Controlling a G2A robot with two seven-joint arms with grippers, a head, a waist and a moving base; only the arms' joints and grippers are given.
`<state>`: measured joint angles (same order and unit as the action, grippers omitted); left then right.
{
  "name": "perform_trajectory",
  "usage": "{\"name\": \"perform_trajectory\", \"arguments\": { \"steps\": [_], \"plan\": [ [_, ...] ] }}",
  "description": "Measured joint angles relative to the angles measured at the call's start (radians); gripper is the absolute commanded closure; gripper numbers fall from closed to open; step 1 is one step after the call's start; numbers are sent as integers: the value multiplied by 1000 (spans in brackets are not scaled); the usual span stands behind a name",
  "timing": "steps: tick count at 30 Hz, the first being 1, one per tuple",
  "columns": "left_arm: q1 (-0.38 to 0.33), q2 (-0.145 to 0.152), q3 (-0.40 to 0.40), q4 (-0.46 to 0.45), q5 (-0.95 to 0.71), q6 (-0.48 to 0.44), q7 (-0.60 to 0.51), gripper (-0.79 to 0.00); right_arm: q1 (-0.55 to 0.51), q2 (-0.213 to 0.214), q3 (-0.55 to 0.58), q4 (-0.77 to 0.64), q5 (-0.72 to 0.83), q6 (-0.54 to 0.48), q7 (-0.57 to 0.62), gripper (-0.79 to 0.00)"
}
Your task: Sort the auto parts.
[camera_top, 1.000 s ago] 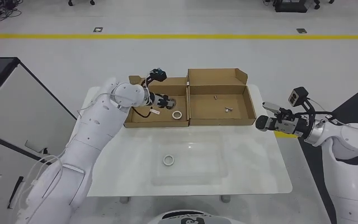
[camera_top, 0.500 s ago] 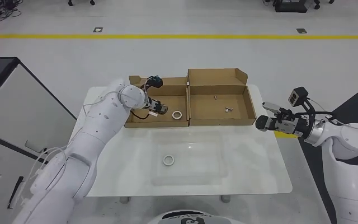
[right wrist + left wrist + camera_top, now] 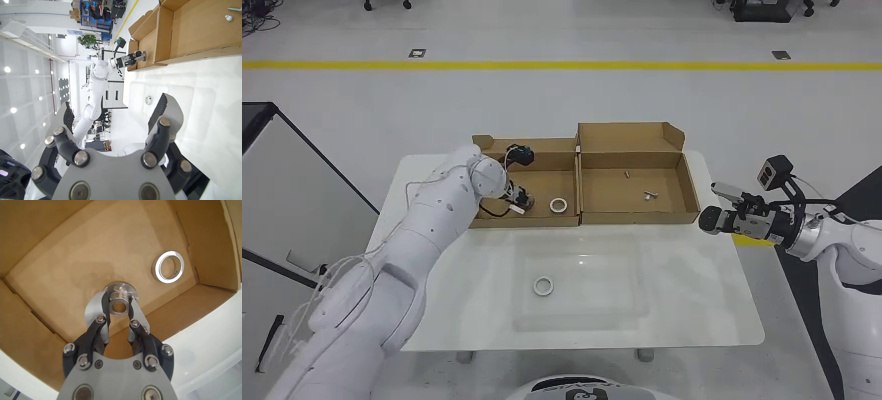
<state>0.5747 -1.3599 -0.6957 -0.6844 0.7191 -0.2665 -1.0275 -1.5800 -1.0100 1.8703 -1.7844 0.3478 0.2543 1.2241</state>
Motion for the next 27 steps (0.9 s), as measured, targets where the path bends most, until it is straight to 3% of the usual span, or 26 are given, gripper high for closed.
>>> {"name": "perform_trajectory", "arguments": {
  "steps": [13, 14, 16, 20, 22, 27],
  "plan": [
    [-32, -50, 45, 97, -2, -25, 29, -22, 0, 0, 0, 0, 0, 0, 0, -785],
    [-34, -54, 46, 106, -7, -28, 31, -231, 0, 0, 0, 0, 0, 0, 0, -785],
    [-38, -59, 47, 117, -12, -32, 34, -354, 0, 0, 0, 0, 0, 0, 0, -785],
    [-45, -69, 49, 140, -22, -43, 42, -705, 0, 0, 0, 0, 0, 0, 0, -785],
    [-48, -73, 48, 152, -28, -49, 51, -785, 0, 0, 0, 0, 0, 0, 0, -785],
    [-57, -79, 36, 172, -52, -64, 64, -785, 0, 0, 0, 0, 0, 0, 0, -785]
  ]
}}
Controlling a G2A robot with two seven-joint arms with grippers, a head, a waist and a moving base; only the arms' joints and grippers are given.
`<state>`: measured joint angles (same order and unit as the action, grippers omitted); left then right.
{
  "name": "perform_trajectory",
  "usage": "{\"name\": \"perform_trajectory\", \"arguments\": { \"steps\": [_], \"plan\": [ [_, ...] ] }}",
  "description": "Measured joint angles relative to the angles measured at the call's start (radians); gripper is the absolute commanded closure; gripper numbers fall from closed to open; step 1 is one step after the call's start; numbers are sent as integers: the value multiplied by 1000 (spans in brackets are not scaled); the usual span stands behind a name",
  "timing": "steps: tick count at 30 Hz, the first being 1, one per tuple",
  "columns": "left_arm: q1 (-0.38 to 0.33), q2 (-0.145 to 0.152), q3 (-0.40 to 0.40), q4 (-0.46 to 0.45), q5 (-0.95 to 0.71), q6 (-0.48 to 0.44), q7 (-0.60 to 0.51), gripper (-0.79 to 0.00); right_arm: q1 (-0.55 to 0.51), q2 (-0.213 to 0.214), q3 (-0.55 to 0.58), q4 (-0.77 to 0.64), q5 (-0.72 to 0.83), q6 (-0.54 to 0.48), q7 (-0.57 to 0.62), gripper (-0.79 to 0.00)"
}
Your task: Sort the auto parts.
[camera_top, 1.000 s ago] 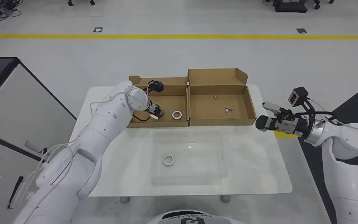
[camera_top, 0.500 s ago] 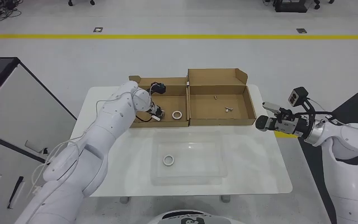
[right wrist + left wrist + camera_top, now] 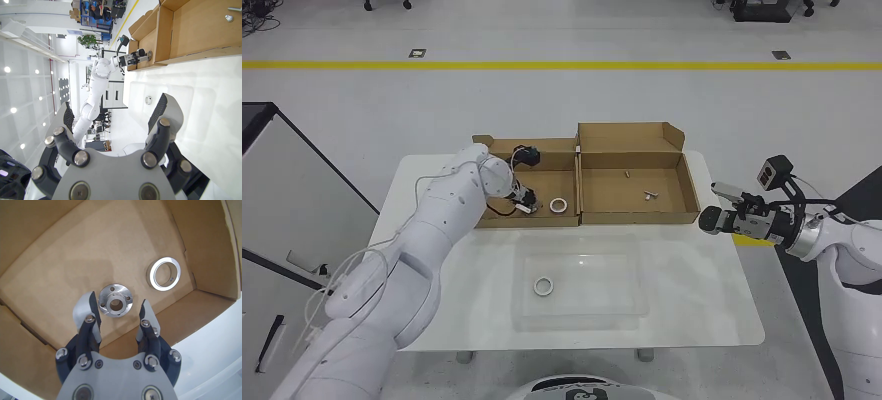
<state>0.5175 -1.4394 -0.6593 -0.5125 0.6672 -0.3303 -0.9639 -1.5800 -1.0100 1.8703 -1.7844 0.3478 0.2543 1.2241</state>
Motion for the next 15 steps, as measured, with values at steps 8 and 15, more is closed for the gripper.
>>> {"name": "perform_trajectory", "arguments": {
  "steps": [8, 15],
  "plan": [
    [-13, 12, -51, -36, -54, -21, 28, -785, 0, 0, 0, 0, 0, 0, 0, -785],
    [28, 71, -163, -212, -125, -111, 55, -785, 0, 0, 0, 0, 0, 0, 0, -785]
  ]
}}
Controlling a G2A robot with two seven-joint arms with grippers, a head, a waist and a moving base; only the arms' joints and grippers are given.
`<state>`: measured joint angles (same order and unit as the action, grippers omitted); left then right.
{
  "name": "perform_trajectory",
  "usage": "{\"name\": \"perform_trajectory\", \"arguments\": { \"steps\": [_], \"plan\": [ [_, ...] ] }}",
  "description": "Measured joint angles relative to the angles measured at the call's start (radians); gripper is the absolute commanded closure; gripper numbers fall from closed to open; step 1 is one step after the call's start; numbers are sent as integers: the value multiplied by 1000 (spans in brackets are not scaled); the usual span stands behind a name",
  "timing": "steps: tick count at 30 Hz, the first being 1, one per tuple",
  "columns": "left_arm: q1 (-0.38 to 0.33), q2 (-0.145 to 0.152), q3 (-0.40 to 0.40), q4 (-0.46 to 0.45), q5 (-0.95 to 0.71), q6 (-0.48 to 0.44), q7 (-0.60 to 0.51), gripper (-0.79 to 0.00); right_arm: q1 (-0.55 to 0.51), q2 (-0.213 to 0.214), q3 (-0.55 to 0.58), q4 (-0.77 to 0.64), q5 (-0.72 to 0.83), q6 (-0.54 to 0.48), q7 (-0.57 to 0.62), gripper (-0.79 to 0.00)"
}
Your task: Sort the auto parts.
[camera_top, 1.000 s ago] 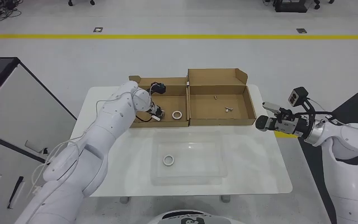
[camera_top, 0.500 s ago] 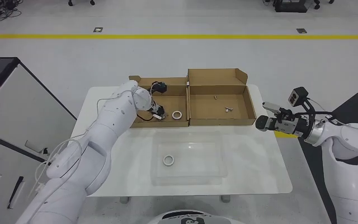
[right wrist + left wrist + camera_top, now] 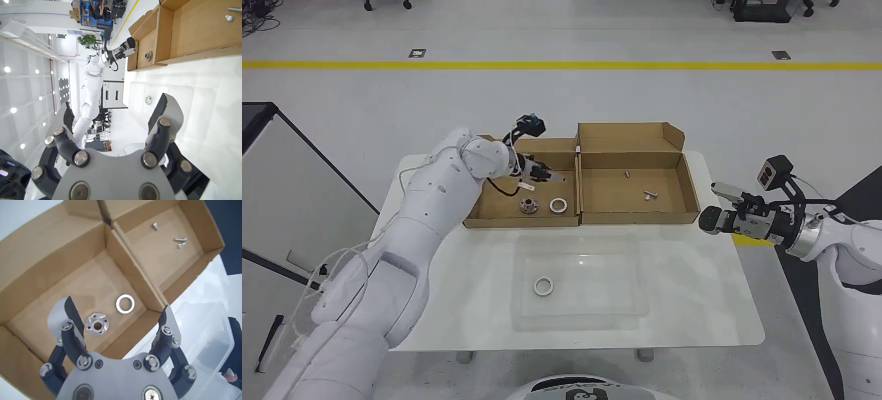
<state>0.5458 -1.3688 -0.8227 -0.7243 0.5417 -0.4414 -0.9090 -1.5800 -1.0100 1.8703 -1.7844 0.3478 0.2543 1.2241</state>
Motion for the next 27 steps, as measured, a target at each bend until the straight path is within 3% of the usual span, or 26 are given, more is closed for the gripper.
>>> {"name": "perform_trajectory", "arguments": {
  "steps": [4, 8, 15, 19, 27],
  "plan": [
    [82, 51, -89, -193, -21, -33, -44, -785, 0, 0, 0, 0, 0, 0, 0, -785],
    [218, 106, -196, -470, -29, -33, -123, -785, 0, 0, 0, 0, 0, 0, 0, -785],
    [461, 164, -321, -873, -24, -40, -191, -785, 0, 0, 0, 0, 0, 0, 0, -785],
    [558, 181, -342, -1004, -23, -63, -213, -785, 0, 0, 0, 0, 0, 0, 0, -785],
    [702, 203, -353, -1142, -55, -117, -180, -785, 0, 0, 0, 0, 0, 0, 0, -785]
  ]
}}
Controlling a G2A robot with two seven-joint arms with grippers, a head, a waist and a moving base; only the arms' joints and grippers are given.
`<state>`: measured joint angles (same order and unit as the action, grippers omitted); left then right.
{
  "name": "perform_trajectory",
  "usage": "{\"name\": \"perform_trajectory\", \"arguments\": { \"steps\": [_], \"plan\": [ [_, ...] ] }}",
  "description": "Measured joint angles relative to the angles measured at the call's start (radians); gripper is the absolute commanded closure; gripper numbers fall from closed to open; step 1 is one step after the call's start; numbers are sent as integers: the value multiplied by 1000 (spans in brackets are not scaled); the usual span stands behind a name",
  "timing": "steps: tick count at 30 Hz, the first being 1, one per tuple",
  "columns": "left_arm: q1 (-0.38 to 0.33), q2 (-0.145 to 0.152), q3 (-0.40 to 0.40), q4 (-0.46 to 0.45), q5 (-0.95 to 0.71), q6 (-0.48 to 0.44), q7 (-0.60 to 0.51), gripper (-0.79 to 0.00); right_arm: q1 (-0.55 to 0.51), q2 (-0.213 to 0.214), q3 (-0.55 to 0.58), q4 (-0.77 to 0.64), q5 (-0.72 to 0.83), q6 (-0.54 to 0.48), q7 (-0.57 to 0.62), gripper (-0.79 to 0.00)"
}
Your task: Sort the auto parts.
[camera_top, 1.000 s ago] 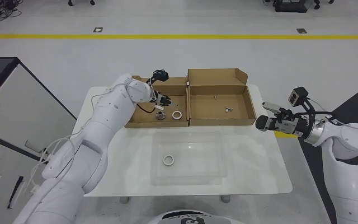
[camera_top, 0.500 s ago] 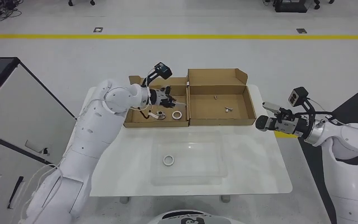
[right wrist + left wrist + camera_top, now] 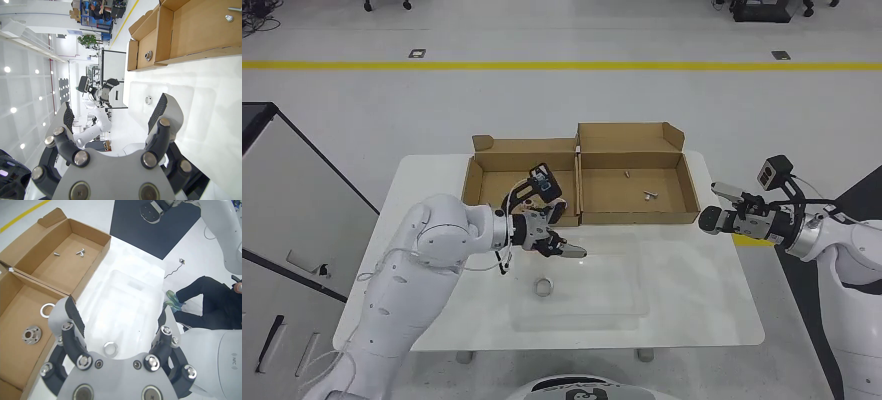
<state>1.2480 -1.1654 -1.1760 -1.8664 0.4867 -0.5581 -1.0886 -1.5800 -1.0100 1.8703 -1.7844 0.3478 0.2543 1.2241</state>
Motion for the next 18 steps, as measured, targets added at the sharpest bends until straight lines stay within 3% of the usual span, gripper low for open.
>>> {"name": "perform_trajectory", "arguments": {
  "steps": [18],
  "plan": [
    [27, 9, 16, -36, 57, -32, 7, -785, 0, 0, 0, 0, 0, 0, 0, -785]
  ]
}}
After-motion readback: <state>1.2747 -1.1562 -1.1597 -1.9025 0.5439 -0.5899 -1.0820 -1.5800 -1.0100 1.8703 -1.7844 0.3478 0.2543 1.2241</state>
